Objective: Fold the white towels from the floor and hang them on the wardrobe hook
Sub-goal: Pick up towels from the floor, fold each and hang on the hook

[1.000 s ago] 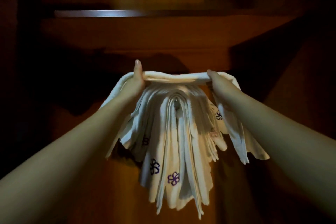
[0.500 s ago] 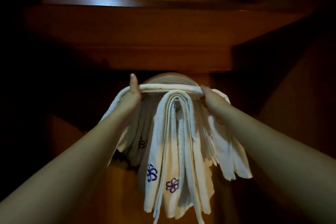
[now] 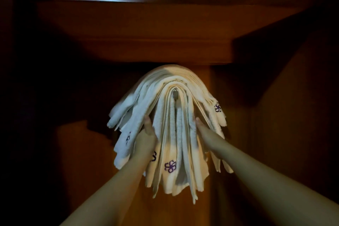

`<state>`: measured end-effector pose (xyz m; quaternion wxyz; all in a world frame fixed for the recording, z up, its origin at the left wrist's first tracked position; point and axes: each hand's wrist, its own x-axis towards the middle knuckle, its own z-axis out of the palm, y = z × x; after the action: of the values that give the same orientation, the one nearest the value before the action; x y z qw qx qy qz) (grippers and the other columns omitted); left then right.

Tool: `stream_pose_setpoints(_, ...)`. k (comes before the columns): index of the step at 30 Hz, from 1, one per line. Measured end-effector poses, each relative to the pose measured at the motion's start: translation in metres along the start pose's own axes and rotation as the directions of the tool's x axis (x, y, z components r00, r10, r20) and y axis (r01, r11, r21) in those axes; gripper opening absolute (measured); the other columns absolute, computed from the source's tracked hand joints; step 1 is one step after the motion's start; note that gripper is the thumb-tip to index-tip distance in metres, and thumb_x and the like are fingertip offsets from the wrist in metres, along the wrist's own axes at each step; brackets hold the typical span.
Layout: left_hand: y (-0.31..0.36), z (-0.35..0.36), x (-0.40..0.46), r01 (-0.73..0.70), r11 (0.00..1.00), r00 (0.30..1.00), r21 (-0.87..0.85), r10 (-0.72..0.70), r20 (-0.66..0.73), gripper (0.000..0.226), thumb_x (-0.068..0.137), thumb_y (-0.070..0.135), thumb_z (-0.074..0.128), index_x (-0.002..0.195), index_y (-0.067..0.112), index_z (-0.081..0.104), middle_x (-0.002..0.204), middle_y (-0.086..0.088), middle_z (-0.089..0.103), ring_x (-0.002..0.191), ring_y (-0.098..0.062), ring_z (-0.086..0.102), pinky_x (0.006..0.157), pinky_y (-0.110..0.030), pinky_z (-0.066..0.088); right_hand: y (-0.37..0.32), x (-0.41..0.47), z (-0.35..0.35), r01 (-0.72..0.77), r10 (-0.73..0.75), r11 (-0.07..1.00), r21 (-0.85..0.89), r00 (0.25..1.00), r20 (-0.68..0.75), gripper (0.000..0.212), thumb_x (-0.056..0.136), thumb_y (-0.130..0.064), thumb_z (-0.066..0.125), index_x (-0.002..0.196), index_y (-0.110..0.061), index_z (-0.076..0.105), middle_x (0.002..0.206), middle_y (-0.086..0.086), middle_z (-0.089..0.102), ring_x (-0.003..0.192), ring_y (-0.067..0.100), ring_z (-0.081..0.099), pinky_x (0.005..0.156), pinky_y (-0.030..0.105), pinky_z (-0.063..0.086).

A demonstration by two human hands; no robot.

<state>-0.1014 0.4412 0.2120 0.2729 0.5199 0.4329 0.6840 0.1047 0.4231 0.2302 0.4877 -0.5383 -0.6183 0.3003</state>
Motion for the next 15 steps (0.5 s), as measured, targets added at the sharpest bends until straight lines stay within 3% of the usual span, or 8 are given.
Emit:
stream_pose_setpoints(2,-0.017,-0.006,-0.011,0.061,0.998,0.997,0.020,-0.060,-0.051,0.087,0.074,0.097,0.015,0.098,0.032,0.066,0.074,0.005,0.065,0.074,-0.014,0.061,0.075,-0.034,0.051,0.016,-0.014,0.004,0.005,-0.004,1.000,-0.009,1.000,0.007,0.086,0.084,-0.081,0.030,0.155,-0.033,0.030,0.156,0.006,0.041,0.142,0.028,0.040,0.117,0.053,0.032)
stream_pose_setpoints(4,-0.032,-0.014,-0.029,0.140,0.987,0.989,0.081,-0.143,0.034,0.078,0.070,0.096,0.013,0.091,0.036,0.058,0.079,0.006,0.062,0.080,-0.016,0.059,0.082,-0.037,0.048,0.037,-0.028,0.009,-0.025,0.027,0.998,-0.056,0.999,0.044,0.079,0.091,-0.075,0.027,0.157,-0.030,0.029,0.159,0.006,0.038,0.144,0.026,0.037,0.120,0.048,0.028)
stream_pose_setpoints(8,-0.060,-0.030,-0.067,0.198,0.961,0.931,0.193,-0.246,0.270,0.063,0.089,0.075,0.022,0.111,0.031,0.060,0.104,0.003,0.068,0.102,-0.018,0.063,0.089,-0.038,0.050,0.080,-0.056,0.020,-0.156,0.181,0.972,-0.177,0.974,0.133,0.081,0.093,-0.074,0.023,0.154,-0.022,0.040,0.160,0.008,0.036,0.147,0.024,0.034,0.122,0.042,0.025)
stream_pose_setpoints(10,-0.066,-0.038,-0.090,0.173,0.947,0.904,0.270,-0.262,0.339,0.042,0.100,0.062,0.029,0.107,0.038,0.063,0.103,0.008,0.070,0.100,-0.011,0.065,0.078,-0.029,0.049,0.091,-0.074,0.023,-0.187,0.226,0.955,-0.230,0.961,0.157,0.088,0.086,-0.082,0.025,0.151,-0.025,0.045,0.159,0.007,0.039,0.145,0.025,0.037,0.120,0.045,0.028)
stream_pose_setpoints(12,-0.069,-0.047,-0.110,0.157,0.927,0.887,0.341,-0.284,0.365,0.027,0.103,0.053,0.038,0.117,0.043,0.059,0.119,0.010,0.066,0.100,-0.001,0.059,0.073,-0.022,0.042,0.094,-0.092,0.022,-0.158,0.210,0.951,-0.265,0.960,0.183,0.103,0.073,-0.097,0.025,0.148,-0.029,0.049,0.156,0.005,0.044,0.142,0.024,0.041,0.117,0.046,0.030)
stream_pose_setpoints(14,-0.073,-0.057,-0.127,0.143,0.907,0.887,0.397,-0.295,0.355,0.042,0.102,0.048,0.047,0.141,0.034,0.050,0.141,0.005,0.057,0.118,-0.009,0.057,0.084,-0.025,0.041,0.097,-0.110,0.021,-0.117,0.181,0.952,-0.283,0.960,0.212,0.115,0.059,-0.104,0.025,0.145,-0.032,0.052,0.152,0.002,0.049,0.139,0.022,0.046,0.116,0.047,0.032)
stream_pose_setpoints(15,-0.073,-0.062,-0.134,0.135,0.893,0.890,0.430,-0.300,0.343,0.049,0.101,0.046,0.051,0.147,0.030,0.045,0.147,0.002,0.052,0.128,-0.015,0.054,0.089,-0.028,0.040,0.099,-0.118,0.021,-0.116,0.183,0.948,-0.298,0.961,0.208,0.112,0.061,-0.103,0.026,0.144,-0.032,0.054,0.151,0.002,0.051,0.138,0.021,0.047,0.116,0.047,0.033)
